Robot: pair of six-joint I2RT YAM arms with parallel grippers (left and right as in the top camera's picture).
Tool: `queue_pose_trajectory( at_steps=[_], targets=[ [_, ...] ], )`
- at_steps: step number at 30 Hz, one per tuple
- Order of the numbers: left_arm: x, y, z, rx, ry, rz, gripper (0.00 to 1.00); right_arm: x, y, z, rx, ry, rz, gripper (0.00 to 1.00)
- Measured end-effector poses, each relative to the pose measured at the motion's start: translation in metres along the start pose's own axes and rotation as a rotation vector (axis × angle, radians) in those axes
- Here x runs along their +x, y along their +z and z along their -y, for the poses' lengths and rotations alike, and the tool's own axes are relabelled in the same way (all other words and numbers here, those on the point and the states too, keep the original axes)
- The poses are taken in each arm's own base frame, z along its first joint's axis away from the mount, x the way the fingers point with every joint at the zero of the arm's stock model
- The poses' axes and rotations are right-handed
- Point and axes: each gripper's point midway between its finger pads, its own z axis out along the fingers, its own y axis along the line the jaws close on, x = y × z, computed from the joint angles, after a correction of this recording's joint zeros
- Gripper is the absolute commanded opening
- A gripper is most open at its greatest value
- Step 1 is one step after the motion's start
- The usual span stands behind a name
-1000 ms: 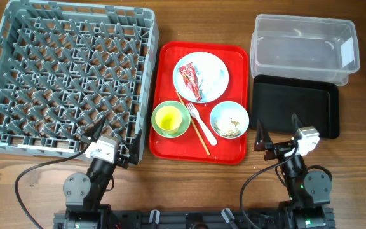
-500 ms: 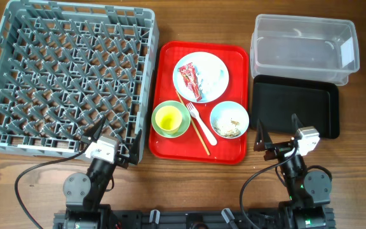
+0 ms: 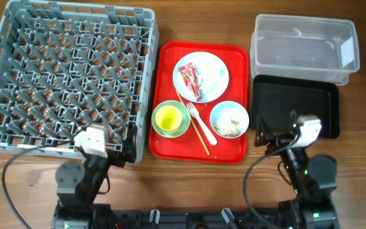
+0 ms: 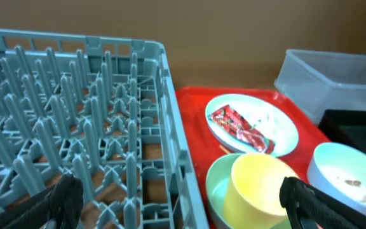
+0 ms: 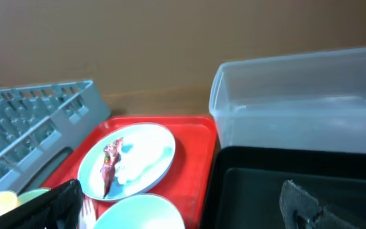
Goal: Sort waste into correct bins and load items into the dishwasher rack
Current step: 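Reach the right gripper to the blue plate and grasp the wrapper and tissue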
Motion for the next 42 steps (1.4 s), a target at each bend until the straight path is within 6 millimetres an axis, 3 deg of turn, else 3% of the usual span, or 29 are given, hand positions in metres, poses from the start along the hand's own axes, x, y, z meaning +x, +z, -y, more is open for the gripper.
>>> queue_pose_trajectory(
  at_steps=[4,8,11,14,17,21,26,29,31,33,36,42],
  targets=[
    [-0.021,0.003,0.0,-0.023,-0.037,-0.155,1.0,-0.029,0.016,-0.006,0.017,0.021,-0.143,1.0],
    [-0.022,0.013,-0.003,-0.045,-0.094,-0.388,1.0,-0.046,0.046,-0.008,0.048,0.046,-0.346,1.0],
    [-0.03,0.021,-0.004,-0.052,-0.113,-0.464,1.0,-0.04,0.061,-0.007,0.081,0.07,-0.559,1.0],
    [-0.03,0.024,-0.005,-0.054,-0.118,-0.486,1.0,-0.036,0.074,-0.01,0.061,0.085,-0.627,1.0],
    [-0.03,0.024,-0.005,-0.054,-0.118,-0.485,1.0,-0.029,0.077,-0.023,-0.02,0.095,-0.654,1.0],
    [-0.03,0.024,-0.005,-0.054,-0.118,-0.486,1.0,-0.032,0.067,-0.024,0.003,0.118,-0.722,1.0],
    [-0.031,0.024,-0.005,-0.053,-0.118,-0.485,1.0,-0.106,0.095,-0.041,-0.006,0.092,-0.657,1.0],
    [-0.03,0.024,-0.004,-0.053,-0.119,-0.487,1.0,-0.122,0.137,-0.064,-0.028,0.038,-0.644,1.0],
    [-0.03,0.024,-0.004,-0.053,-0.119,-0.487,1.0,-0.109,0.165,-0.076,-0.026,0.015,-0.668,0.98],
    [-0.031,0.024,-0.004,-0.053,-0.119,-0.486,1.0,-0.066,0.201,-0.083,0.009,0.016,-0.74,0.95],
    [-0.031,0.024,-0.005,-0.054,-0.119,-0.487,1.0,-0.005,0.226,-0.086,0.062,0.043,-0.857,0.91],
    [-0.03,0.024,-0.005,-0.054,-0.119,-0.487,1.0,0.11,0.243,-0.077,0.248,0.186,-1.068,0.73]
  ],
)
